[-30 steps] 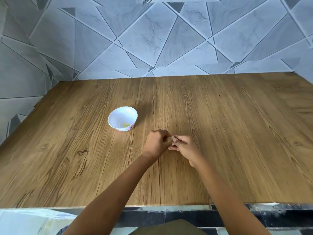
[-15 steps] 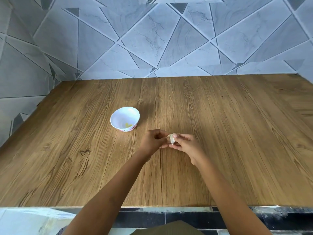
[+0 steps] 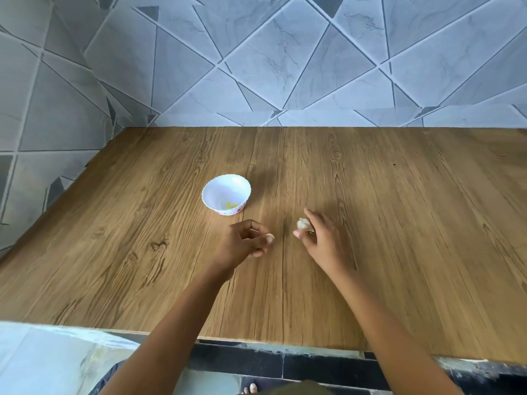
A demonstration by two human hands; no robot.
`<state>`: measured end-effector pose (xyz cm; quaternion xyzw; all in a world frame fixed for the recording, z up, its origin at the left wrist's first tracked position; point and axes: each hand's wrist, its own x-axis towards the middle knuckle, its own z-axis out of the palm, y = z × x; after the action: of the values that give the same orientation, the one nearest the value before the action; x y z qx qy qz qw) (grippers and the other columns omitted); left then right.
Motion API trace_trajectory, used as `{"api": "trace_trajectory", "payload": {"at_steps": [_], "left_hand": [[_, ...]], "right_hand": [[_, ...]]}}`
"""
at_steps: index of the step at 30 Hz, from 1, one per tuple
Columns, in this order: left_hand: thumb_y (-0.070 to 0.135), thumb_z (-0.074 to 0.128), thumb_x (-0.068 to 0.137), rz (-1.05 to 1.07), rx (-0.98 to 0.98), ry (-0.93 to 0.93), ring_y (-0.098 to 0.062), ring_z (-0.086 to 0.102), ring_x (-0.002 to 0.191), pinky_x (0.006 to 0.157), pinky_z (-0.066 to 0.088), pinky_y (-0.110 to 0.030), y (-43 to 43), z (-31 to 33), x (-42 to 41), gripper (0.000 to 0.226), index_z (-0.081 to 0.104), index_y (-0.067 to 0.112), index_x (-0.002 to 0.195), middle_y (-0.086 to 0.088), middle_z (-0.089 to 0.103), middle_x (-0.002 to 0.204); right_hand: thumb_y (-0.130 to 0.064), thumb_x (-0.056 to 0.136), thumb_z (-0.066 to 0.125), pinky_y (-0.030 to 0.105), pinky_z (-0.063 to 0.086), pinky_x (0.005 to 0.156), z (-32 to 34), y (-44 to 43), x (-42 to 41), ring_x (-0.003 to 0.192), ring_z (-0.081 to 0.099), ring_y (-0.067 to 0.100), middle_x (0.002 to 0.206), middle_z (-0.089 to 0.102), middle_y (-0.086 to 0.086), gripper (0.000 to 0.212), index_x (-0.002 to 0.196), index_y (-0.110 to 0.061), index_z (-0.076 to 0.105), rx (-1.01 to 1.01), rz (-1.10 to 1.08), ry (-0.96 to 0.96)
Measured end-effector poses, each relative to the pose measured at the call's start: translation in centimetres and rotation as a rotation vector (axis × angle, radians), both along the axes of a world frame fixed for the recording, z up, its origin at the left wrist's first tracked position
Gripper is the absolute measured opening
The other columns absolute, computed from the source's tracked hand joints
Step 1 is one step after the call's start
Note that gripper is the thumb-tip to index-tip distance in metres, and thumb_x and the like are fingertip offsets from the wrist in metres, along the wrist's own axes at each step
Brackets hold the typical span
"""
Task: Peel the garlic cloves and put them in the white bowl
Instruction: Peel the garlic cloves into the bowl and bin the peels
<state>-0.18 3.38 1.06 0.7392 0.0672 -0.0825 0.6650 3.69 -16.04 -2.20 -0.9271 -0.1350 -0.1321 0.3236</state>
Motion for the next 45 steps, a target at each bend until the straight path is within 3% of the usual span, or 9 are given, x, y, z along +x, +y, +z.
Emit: {"api": "trace_trajectory", "payload": {"at_steps": [7,11,14,21,33,35,38,41,45], "left_hand": [[0.002,0.069,0.081,-0.046,0.021,0.079,-0.012,0.068,0.074,0.071,0.056,-0.023,1.4,-0.4,-2.6,0.011,0.071,0.012,0.086,-0.002,0.070,0.078],[0.004,0.072,0.080,-0.086,0.161,0.115,-0.012,0.069,0.070,0.064,0.054,-0.018,1.9,-0.4,-3.4,0.006,0.071,0.008,0.084,-0.006,0.071,0.077],[0.003,0.073,0.078,-0.131,0.234,0.205,-0.011,0.068,0.065,0.059,0.052,-0.016,2.1,-0.1,-3.2,0.009,0.071,0.001,0.086,-0.011,0.072,0.077],[0.006,0.071,0.081,-0.259,0.424,0.335,-0.006,0.063,0.060,0.053,0.050,-0.014,2.3,0.9,-1.7,0.002,0.070,0.006,0.079,-0.005,0.069,0.073],[0.010,0.076,0.076,-0.359,0.703,0.189,-0.004,0.059,0.056,0.052,0.045,-0.013,1.1,1.1,-1.6,0.012,0.066,0.014,0.071,0.003,0.064,0.064],[0.009,0.077,0.075,-0.331,0.730,0.135,-0.005,0.062,0.058,0.055,0.049,-0.014,0.9,0.9,-1.9,0.010,0.068,0.012,0.072,0.002,0.065,0.065],[0.006,0.075,0.077,-0.242,0.499,0.133,-0.011,0.066,0.067,0.068,0.057,-0.023,1.5,0.5,-2.8,0.006,0.071,0.006,0.080,-0.004,0.069,0.071],[0.005,0.070,0.080,-0.122,0.149,0.137,-0.012,0.066,0.074,0.069,0.054,-0.020,1.7,0.1,-3.9,0.012,0.070,0.002,0.092,-0.008,0.070,0.080],[0.004,0.068,0.083,-0.062,0.010,0.120,-0.012,0.068,0.079,0.072,0.055,-0.019,1.3,-0.1,-4.3,0.014,0.069,0.001,0.096,-0.005,0.070,0.082]], "right_hand": [[-0.020,0.084,0.069,0.039,0.049,0.092,-0.5,1.0,-6.5,0.107,0.062,0.025,0.116,0.066,0.009,0.041,0.120,-0.005,0.061,-0.094,0.084,-0.142],[-0.038,0.097,0.043,0.033,0.011,0.116,-1.5,1.8,-7.7,0.143,0.022,0.020,0.153,0.027,0.006,0.055,0.145,-0.013,0.031,-0.264,0.132,0.103],[-0.043,0.100,0.026,0.029,-0.009,0.115,-2.0,2.1,-7.5,0.146,-0.001,0.016,0.158,0.005,0.002,0.057,0.149,-0.017,0.016,-0.337,0.133,0.139],[-0.042,0.101,0.024,0.032,-0.005,0.118,-1.6,2.5,-7.9,0.146,-0.003,0.016,0.159,0.004,0.003,0.056,0.150,-0.016,0.016,-0.388,0.136,0.178],[-0.040,0.101,0.026,0.031,-0.006,0.117,-1.5,2.2,-7.9,0.146,0.000,0.016,0.158,0.008,0.004,0.055,0.149,-0.015,0.019,-0.365,0.137,0.159],[-0.036,0.100,0.036,0.031,0.000,0.117,-1.5,2.2,-7.9,0.146,0.007,0.018,0.156,0.019,0.005,0.051,0.145,-0.012,0.032,-0.276,0.155,0.130],[-0.021,0.093,0.057,0.027,0.033,0.109,-1.2,2.2,-8.3,0.128,0.045,0.019,0.133,0.053,0.006,0.036,0.127,-0.008,0.057,0.071,0.190,0.122],[-0.020,0.092,0.058,0.009,0.047,0.078,-0.2,2.8,-8.5,0.094,0.062,0.003,0.106,0.066,-0.005,0.026,0.117,-0.014,0.062,0.432,0.256,0.442],[-0.019,0.091,0.058,0.015,0.049,0.056,0.7,3.5,-7.6,0.062,0.061,0.001,0.079,0.068,-0.003,0.009,0.090,-0.014,0.066,0.729,0.233,0.715]]}}
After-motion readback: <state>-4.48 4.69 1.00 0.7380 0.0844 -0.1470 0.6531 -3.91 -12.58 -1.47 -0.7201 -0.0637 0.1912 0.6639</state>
